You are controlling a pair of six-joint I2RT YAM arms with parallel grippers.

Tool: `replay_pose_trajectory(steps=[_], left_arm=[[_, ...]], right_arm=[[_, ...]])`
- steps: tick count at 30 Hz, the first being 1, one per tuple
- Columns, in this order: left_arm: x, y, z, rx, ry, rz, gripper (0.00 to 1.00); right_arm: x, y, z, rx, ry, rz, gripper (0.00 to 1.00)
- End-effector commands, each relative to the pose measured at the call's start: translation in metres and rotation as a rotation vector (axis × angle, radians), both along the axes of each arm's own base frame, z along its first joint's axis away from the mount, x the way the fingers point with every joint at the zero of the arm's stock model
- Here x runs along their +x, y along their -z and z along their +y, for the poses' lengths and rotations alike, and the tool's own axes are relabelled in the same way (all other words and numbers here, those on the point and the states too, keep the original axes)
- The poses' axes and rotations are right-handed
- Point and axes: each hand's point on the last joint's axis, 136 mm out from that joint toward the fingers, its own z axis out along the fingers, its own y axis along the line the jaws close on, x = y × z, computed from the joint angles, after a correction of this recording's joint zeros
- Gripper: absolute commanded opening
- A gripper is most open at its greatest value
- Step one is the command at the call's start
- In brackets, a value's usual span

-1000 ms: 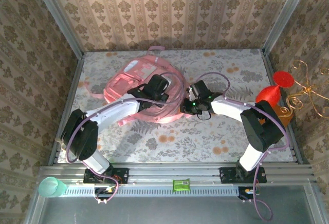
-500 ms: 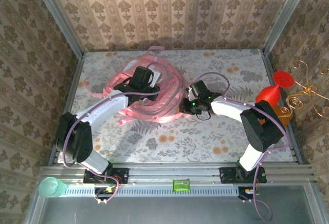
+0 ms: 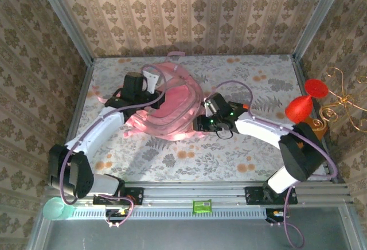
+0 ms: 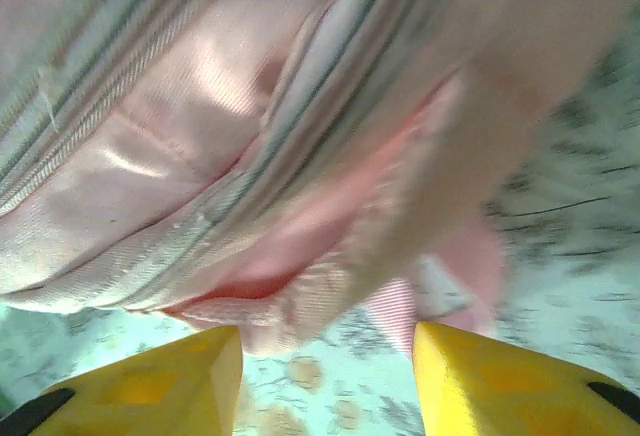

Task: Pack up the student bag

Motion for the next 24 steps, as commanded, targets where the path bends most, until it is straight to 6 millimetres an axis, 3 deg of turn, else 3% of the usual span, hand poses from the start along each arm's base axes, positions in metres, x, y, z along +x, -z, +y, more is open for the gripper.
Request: replay_pose_trajectory(steps=[1, 7, 11, 15, 24], left_arm=[[-0.003, -0.026, -0.011, -0.128, 0.044, -0.037, 0.00], [-0.006, -0.030, -0.016, -0.207, 0.065, -0.012, 0.00], [-0.010, -0.024, -0.014, -0.190, 0.067, 0.004, 0.00], [-0.011, -0.021, -0.002, -0.147, 0.013, -0.013, 0.00], [-0.010, -0.023, 0.008, -0.115, -0.038, -0.050, 0.00]], right_arm=[[0.009, -0.015, -0.060, -0.255, 0.098, -0.113, 0.54], [0.019, -0.044, -0.123, -0.359, 0.260, -0.184, 0.63], [0.018, -0.051, -0.148, -0.357, 0.296, -0.233, 0.76], [0.017, -0.044, -0.147, -0.306, 0.252, -0.193, 0.90], [0.034, 0.013, -0.143, -0.487, 0.092, 0.062, 0.95]])
